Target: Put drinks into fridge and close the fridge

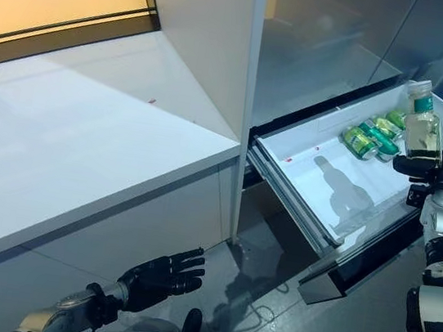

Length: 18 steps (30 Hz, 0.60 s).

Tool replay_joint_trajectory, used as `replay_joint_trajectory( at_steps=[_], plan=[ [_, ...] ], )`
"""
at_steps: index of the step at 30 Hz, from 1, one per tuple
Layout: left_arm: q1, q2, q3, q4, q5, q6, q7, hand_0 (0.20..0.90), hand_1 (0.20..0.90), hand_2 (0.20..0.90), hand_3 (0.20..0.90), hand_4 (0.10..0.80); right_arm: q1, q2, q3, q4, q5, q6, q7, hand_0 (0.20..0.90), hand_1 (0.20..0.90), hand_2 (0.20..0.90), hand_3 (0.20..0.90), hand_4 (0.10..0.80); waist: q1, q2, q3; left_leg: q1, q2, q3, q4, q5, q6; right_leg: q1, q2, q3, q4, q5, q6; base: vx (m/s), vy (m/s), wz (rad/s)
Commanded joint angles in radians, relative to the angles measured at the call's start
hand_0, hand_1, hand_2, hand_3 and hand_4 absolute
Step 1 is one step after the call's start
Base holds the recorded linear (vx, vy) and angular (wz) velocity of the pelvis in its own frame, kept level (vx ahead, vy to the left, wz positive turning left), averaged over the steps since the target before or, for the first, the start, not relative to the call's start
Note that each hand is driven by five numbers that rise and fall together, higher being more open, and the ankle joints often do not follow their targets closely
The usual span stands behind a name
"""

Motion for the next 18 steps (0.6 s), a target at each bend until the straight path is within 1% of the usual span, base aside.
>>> replay_joint_trajectory(
  at_steps=[1,2,3,5,7,8,9,12,14,18],
  plan=[
    [-0.001,-0.001,-0.042,0.059,0.088,-0.089,-0.004,0.9,0.9,0.9,0.9,0.8,-0.16,-0.086,0.022,0.021,-0.035,-0.058,0.023,0.3,0.3,0.3,0.2,0.1,0.034,-0.015,-0.069,-0.025,-0.001,0.031,0.026,-0.099,-0.012,-0.084,-0.004,-0.003,0.072,-0.023,0.04,0.031,-0.071,0.07],
    [-0.007,-0.011,-0.033,0.103,0.11,-0.099,0.0,0.9,0.9,0.9,0.9,0.8,-0.16,-0.083,0.027,0.036,-0.042,-0.057,0.028,0.3,0.3,0.3,0.2,0.1,0.036,-0.015,-0.063,-0.032,-0.001,0.029,0.029,-0.098,-0.011,-0.091,-0.004,-0.003,0.076,-0.023,0.039,-0.002,-0.07,0.04],
    [-0.015,-0.021,-0.022,0.152,0.146,-0.129,0.023,0.9,0.9,0.9,0.9,0.8,-0.163,-0.079,0.033,0.044,-0.048,-0.047,0.036,0.3,0.3,0.3,0.2,0.1,0.038,-0.014,-0.049,-0.046,-0.001,0.027,0.039,-0.099,-0.011,-0.104,-0.005,-0.002,0.082,-0.023,0.038,-0.032,-0.066,0.05],
    [-0.042,-0.024,-0.003,0.211,0.175,-0.137,0.027,0.9,0.9,0.9,0.9,0.8,-0.173,-0.071,0.047,0.053,-0.048,-0.041,0.041,0.3,0.3,0.3,0.2,0.1,0.04,-0.012,-0.026,-0.072,-0.001,0.025,0.052,-0.098,-0.01,-0.128,-0.008,-0.001,0.092,-0.022,0.037,-0.093,-0.081,0.05],
    [-0.084,-0.034,0.024,0.279,0.213,-0.163,0.052,0.9,0.9,0.9,0.9,0.8,-0.19,-0.067,0.064,0.051,-0.05,-0.028,0.038,0.3,0.3,0.3,0.2,0.1,0.04,-0.008,0.011,-0.111,-0.001,0.022,0.07,-0.097,-0.008,-0.167,-0.01,0.0,0.107,-0.019,0.035,-0.18,-0.093,0.08],
    [-0.102,-0.037,0.035,0.306,0.223,-0.159,0.065,0.9,0.9,0.9,0.9,0.8,-0.198,-0.064,0.074,0.049,-0.05,-0.016,0.04,0.3,0.3,0.3,0.2,0.1,0.039,-0.006,0.027,-0.129,-0.001,0.022,0.078,-0.096,-0.007,-0.184,-0.009,0.002,0.113,-0.017,0.034,-0.208,-0.113,0.09],
    [-0.128,-0.04,0.061,0.335,0.257,-0.159,0.094,0.9,0.9,0.9,0.9,0.8,-0.205,-0.064,0.088,0.038,-0.058,0.022,0.052,0.3,0.3,0.3,0.2,0.1,0.038,-0.002,0.058,-0.159,-0.001,0.021,0.089,-0.094,-0.005,-0.212,-0.008,0.006,0.122,-0.013,0.032,-0.162,-0.103,0.07],
    [-0.149,-0.042,0.081,0.366,0.295,-0.159,0.125,0.9,0.9,0.9,0.9,0.8,-0.207,-0.068,0.116,0.023,-0.088,0.102,0.086,0.3,0.3,0.3,0.2,0.1,0.038,0.003,0.093,-0.191,0.002,0.022,0.1,-0.088,-0.004,-0.241,-0.006,0.009,0.126,-0.005,0.028,-0.079,-0.081,0.02],
    [-0.148,-0.039,0.093,0.374,0.299,-0.164,0.127,0.9,0.9,0.9,0.9,0.8,-0.208,-0.077,0.138,0.025,-0.099,0.124,0.111,0.3,0.3,0.3,0.2,0.1,0.039,0.009,0.117,-0.209,0.003,0.02,0.108,-0.085,-0.005,-0.257,-0.006,0.01,0.13,-0.003,0.027,-0.029,-0.059,0.01],
    [-0.154,-0.031,0.104,0.376,0.301,-0.166,0.128,0.9,0.9,0.9,0.9,0.8,-0.231,-0.082,0.164,0.035,-0.129,0.138,0.142,0.3,0.3,0.3,0.2,0.1,0.043,0.02,0.15,-0.24,0.001,0.015,0.126,-0.084,-0.005,-0.286,-0.006,0.008,0.146,-0.004,0.021,-0.027,-0.03,0.06]
  ],
)
